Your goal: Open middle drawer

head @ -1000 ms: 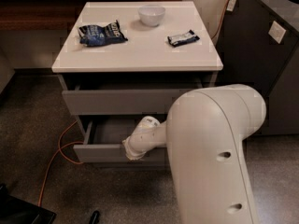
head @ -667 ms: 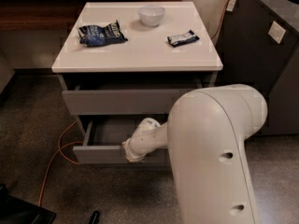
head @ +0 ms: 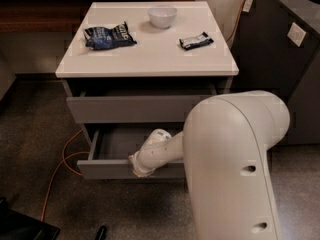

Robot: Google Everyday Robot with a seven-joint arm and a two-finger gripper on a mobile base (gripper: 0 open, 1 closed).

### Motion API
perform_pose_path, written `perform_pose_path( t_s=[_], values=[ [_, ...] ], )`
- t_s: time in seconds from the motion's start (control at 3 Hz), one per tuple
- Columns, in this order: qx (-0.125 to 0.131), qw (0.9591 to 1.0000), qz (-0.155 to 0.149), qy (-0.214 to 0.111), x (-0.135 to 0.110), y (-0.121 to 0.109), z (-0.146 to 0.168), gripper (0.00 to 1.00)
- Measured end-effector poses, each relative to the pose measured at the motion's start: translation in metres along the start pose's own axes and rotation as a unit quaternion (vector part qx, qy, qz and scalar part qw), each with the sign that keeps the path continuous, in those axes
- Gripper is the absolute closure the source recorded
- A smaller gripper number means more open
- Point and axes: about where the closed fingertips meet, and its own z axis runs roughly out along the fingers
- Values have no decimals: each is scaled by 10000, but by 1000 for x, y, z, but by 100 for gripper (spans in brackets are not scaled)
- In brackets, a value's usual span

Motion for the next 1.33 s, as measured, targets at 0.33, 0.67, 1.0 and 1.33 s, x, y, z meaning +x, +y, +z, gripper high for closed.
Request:
perform_pose_path(
  t_s=[0.33,0.67,1.0,1.33],
  values=[
    [0,10000,0,0,0,0,0,100],
    [-115,9998,-66,-151,-13,20,0,100],
    [-134,9997,-73,-178,-15,23,-1,100],
    [-245,9991,-113,-332,-27,42,-3,100]
  ],
)
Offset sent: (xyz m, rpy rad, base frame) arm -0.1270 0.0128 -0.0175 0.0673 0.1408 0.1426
